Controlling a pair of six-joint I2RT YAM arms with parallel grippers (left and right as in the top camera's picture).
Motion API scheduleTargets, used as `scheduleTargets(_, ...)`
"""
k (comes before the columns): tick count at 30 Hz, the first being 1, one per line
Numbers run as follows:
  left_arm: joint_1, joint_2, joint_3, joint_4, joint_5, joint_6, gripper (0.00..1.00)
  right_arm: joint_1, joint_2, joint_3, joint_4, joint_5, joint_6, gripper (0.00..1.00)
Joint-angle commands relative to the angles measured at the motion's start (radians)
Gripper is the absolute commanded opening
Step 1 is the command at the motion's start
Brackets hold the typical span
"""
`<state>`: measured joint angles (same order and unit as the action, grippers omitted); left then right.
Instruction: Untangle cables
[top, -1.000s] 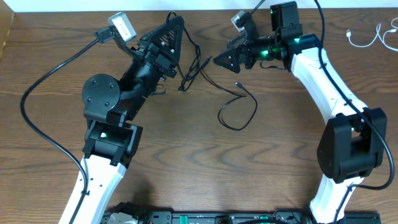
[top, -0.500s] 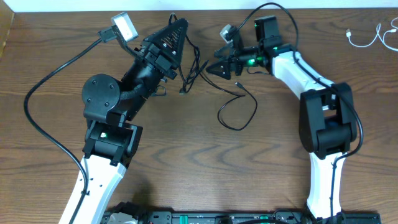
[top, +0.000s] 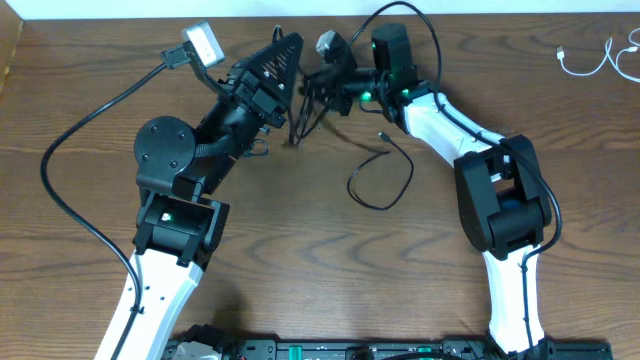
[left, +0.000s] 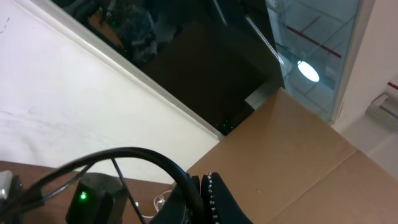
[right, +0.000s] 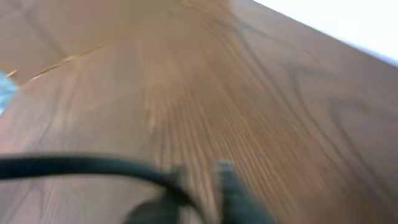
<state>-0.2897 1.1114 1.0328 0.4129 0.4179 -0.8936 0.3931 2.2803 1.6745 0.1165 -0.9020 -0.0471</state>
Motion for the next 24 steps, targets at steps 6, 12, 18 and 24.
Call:
scheduleTargets(6, 0.005, -0.008, 0.019, -0.019, -0.144, 0.217, 0.07, -0.088, 0.007, 0.010, -0.330, 0.324, 0.200, 0.01)
scheduleTargets(12, 0.005, -0.008, 0.019, -0.117, -0.406, 0.357, 0.08, -0.230, 0.007, 0.011, -0.589, 0.444, 0.200, 0.01)
scheduleTargets(18, 0.005, -0.008, 0.019, -0.235, -0.624, 0.475, 0.08, -0.349, 0.007, 0.011, -0.772, 0.526, 0.200, 0.01)
scheduleTargets(24, 0.008, 0.001, 0.019, -0.404, -0.756, 0.500, 0.08, -0.417, 0.007, 0.010, -0.874, 0.533, 0.200, 0.01)
